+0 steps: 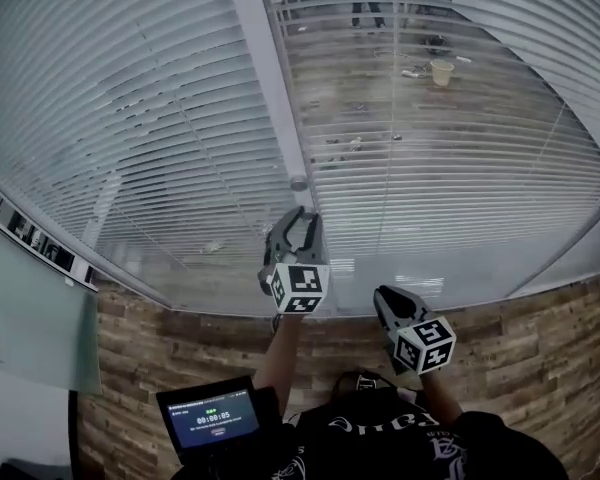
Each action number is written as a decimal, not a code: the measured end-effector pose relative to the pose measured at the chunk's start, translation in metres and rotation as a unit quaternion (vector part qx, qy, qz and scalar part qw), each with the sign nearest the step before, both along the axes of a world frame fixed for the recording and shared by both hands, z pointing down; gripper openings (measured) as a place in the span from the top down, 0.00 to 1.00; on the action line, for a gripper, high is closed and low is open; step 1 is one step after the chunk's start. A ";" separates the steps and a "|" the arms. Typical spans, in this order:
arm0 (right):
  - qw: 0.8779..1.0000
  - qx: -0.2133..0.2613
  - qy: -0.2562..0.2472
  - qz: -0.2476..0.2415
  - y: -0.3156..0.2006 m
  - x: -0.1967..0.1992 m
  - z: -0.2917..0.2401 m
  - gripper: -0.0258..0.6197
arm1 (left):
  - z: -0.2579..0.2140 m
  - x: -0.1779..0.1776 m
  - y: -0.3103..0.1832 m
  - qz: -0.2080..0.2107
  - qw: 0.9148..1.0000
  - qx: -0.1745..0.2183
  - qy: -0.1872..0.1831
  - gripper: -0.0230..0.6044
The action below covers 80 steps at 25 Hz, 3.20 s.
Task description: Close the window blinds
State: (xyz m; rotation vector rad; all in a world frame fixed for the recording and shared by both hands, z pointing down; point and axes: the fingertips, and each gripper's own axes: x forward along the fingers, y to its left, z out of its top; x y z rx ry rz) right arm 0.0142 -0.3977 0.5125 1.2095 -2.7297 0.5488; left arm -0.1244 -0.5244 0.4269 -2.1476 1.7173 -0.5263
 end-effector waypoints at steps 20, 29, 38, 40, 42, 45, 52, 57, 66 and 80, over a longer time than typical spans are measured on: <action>0.999 -0.028 -0.021 -0.005 -0.008 0.008 0.021 0.88 | 0.008 0.004 -0.002 -0.017 0.981 -0.013 -0.192 0.73; 0.999 -0.037 -0.022 0.017 -0.009 0.024 0.031 0.88 | 0.009 -0.028 -0.003 -0.016 0.747 -0.027 0.664 0.76; 0.999 -0.042 -0.016 0.019 -0.007 0.023 0.036 0.88 | 0.006 -0.009 0.001 -0.018 0.999 -0.020 0.047 0.69; 0.999 -0.044 -0.015 0.017 -0.008 0.021 0.038 0.88 | 0.017 0.001 -0.002 -0.012 0.991 -0.027 -0.129 0.67; 0.999 -0.045 -0.014 0.016 -0.007 0.019 0.040 0.88 | 0.023 0.005 -0.004 -0.009 0.980 -0.025 -0.200 0.67; 0.999 -0.044 -0.012 0.017 -0.002 0.020 0.041 0.88 | 0.020 0.002 -0.004 -0.017 0.975 -0.008 -0.223 0.72; 0.998 -0.049 -0.012 0.034 0.000 0.027 0.039 0.88 | 0.003 -0.017 -0.008 -0.018 0.973 -0.024 0.231 0.76; 0.998 -0.049 -0.015 0.047 0.008 0.035 0.039 0.88 | 0.009 -0.026 -0.008 -0.004 0.743 -0.049 0.668 0.76; 0.997 -0.044 -0.013 0.067 0.034 0.029 0.038 0.88 | 0.014 -0.025 0.026 0.039 0.864 -0.062 0.498 0.76; 0.995 -0.029 -0.038 0.092 0.194 -0.041 0.033 0.88 | 0.124 -0.026 0.316 0.167 0.932 -0.190 0.261 0.96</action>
